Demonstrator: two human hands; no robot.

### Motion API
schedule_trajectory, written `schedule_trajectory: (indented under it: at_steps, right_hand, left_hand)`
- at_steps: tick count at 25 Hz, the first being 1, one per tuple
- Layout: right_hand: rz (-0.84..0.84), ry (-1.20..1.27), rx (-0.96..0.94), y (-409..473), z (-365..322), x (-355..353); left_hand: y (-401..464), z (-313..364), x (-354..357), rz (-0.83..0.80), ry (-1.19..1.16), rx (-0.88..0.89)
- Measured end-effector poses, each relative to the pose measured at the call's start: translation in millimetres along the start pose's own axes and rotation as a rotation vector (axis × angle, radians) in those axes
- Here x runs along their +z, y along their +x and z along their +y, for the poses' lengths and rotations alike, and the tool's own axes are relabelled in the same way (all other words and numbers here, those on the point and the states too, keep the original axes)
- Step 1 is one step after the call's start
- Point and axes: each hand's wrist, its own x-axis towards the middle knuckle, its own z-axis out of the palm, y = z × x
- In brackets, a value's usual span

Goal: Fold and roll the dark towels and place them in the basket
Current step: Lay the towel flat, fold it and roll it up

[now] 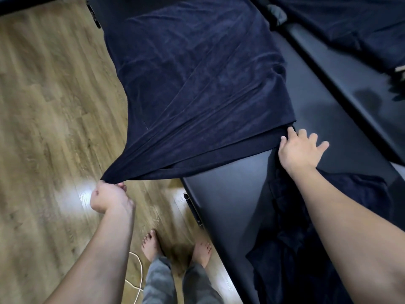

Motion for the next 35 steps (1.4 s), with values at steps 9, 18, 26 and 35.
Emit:
schedule_trajectory:
  at_steps: [9, 18, 26, 35]
  right_hand:
    - [-0.101, 0.523, 0.189, 29.7, -14.5, 2.8]
    - [0.024, 0.687, 0.594, 34.4, 14.5, -11.8]
    - [0.166, 0.548, 0.248, -17.0, 14.9, 19.8]
    - [0.088, 0.498, 0.269, -15.1, 27.4, 25.7]
  left_hand:
    - [6.2, -2.0, 8.5, -0.007, 0.038, 0.024]
    - [7.1, -1.7, 3.9, 0.068, -0.023, -0.081]
    - [9.8, -8.3, -3.0, 0.057, -0.016, -0.175]
    - [33.8, 2.2, 1.6, -0.019, -0.067, -0.187]
